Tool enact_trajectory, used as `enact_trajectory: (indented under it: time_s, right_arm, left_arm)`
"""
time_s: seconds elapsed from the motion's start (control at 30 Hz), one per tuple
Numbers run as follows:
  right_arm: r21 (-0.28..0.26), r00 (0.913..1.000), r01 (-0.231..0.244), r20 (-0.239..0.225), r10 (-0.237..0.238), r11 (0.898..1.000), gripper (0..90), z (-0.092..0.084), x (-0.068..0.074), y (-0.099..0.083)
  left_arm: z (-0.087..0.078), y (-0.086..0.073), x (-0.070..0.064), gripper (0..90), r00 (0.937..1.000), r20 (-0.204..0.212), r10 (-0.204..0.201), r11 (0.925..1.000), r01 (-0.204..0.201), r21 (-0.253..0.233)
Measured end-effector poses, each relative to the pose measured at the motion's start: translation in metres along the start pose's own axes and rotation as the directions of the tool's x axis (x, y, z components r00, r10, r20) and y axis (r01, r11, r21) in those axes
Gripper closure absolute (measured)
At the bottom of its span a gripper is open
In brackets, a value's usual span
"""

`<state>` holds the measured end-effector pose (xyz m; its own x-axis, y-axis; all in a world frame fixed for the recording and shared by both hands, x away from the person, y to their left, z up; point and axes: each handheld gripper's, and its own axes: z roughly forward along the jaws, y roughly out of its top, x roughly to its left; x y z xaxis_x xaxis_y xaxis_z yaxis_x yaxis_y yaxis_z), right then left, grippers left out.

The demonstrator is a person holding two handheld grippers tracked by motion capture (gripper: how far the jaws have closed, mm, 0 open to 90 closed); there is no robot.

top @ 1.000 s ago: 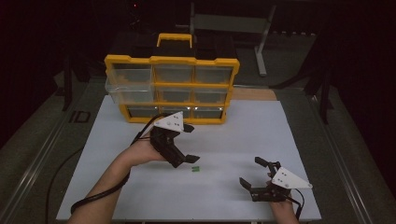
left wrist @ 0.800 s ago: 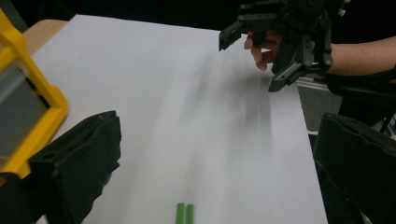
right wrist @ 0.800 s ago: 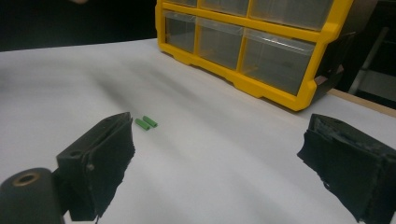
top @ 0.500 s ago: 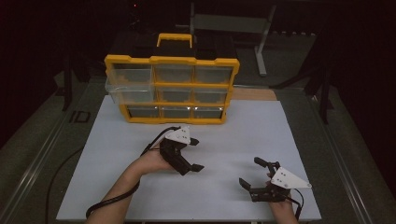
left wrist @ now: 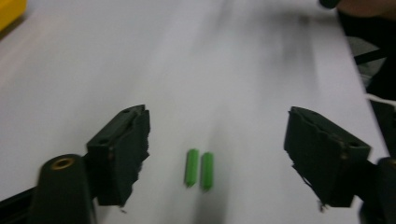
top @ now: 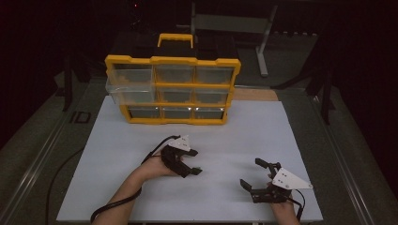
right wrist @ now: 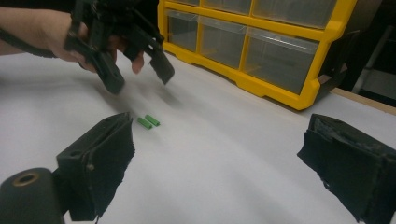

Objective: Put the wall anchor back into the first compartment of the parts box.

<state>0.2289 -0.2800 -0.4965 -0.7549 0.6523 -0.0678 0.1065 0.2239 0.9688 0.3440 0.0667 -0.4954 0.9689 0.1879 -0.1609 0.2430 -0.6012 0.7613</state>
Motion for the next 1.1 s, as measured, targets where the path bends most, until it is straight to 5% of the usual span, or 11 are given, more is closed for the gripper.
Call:
enact_trajectory:
  time_s: [0.33,0.83,1.1]
  right_arm:
    - [0.003,1.0,0.001,-0.003,-0.001,1.0,8.5,0.0,0.0,0.0]
    - [0.001,1.0,-0.003,-0.004,0.003,1.0,8.6,0.0,-0.001,0.0]
    - [0.001,1.0,-0.002,-0.003,0.002,1.0,8.5,-0.001,-0.001,0.0]
  left_arm:
    - [0.01,-0.006,0.006,56.3,0.9998,-0.013,-0.012,0.9989,0.012,0.046]
    - [0.023,-0.009,0.009,73.7,0.9989,-0.046,-0.001,0.9916,0.007,0.129]
    - [0.023,-0.009,0.011,82.8,0.9984,-0.056,0.005,0.9911,0.002,0.133]
